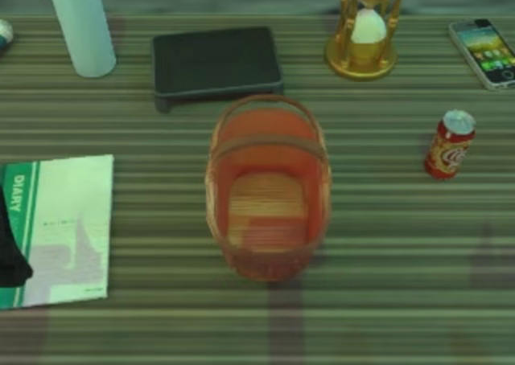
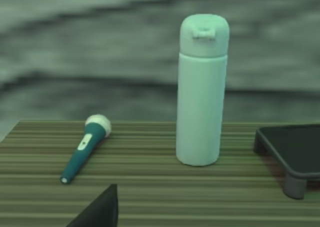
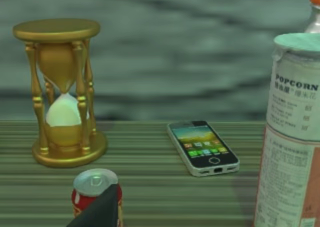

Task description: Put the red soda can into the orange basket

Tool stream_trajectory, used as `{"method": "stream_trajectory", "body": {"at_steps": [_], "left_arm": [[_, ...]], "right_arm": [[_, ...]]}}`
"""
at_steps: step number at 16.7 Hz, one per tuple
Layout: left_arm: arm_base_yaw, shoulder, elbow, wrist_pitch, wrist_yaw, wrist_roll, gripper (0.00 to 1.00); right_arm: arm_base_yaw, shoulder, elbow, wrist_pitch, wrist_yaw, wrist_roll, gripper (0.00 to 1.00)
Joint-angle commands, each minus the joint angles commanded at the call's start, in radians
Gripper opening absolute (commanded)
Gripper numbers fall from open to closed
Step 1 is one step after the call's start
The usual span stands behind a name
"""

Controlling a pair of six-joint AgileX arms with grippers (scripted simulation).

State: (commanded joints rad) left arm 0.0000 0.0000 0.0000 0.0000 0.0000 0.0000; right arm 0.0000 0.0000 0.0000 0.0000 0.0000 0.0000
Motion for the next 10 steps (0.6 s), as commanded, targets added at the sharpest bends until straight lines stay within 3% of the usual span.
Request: {"method": "stream_trajectory", "body": {"at_steps": [5,10], "left_arm": [[0.0,0.0,0.0,0.0,0.0,0.0,1.0],[0.0,0.0,0.0,0.0,0.0,0.0,1.0]], "right_arm": [[0.009,0.061,0.058,-0.05,-0.002,-0.02,1.0],[0.038,0.373,0.337,-0.262,0.0,-0.106,1.0]]}}
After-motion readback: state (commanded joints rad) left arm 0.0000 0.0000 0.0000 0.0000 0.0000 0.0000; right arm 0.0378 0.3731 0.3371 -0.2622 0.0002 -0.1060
